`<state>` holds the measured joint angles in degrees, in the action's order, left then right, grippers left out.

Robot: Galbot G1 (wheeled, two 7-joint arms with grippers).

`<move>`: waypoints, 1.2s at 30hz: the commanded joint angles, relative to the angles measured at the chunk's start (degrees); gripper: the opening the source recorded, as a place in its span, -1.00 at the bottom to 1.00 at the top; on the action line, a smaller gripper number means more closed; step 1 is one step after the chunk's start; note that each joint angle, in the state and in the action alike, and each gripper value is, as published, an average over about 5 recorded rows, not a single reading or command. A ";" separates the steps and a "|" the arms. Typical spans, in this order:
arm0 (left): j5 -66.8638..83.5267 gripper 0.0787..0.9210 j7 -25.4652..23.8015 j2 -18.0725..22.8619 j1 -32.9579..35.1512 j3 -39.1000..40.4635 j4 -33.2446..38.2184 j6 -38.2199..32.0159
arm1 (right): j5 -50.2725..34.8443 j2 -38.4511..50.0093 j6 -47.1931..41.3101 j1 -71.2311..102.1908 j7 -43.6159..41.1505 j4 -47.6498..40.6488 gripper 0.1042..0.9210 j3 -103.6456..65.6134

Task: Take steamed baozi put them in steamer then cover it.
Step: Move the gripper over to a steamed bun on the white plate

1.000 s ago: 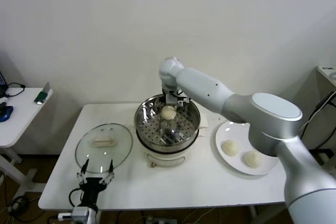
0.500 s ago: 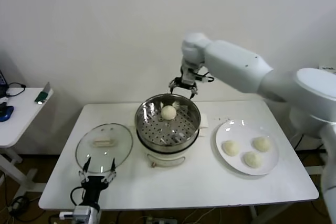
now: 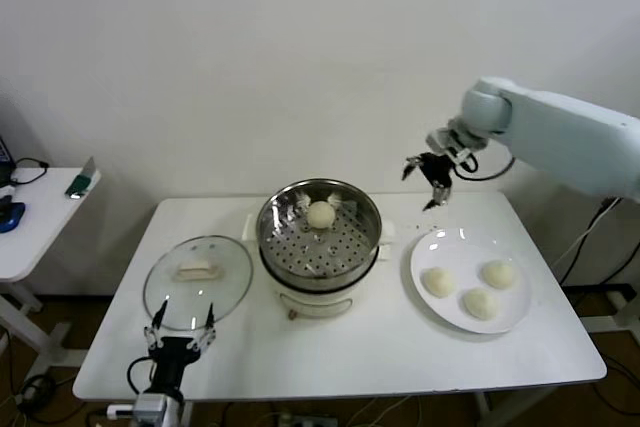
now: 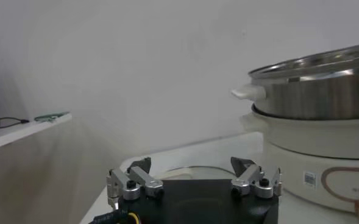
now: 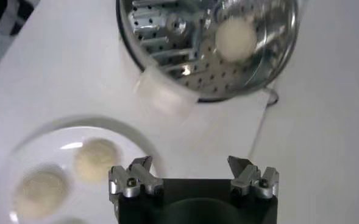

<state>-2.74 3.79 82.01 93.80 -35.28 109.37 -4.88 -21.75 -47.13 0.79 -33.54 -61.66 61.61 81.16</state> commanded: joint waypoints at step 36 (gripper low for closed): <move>-1.33 0.77 0.48 1.15 1.04 -0.69 -1.70 -0.27 | 11.00 -3.50 -6.32 25.67 -0.66 -10.03 0.76 -16.12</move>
<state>-4.08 4.23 83.19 94.96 -36.05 107.90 -5.15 -11.61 -49.70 -5.52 -9.26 -62.14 53.12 66.13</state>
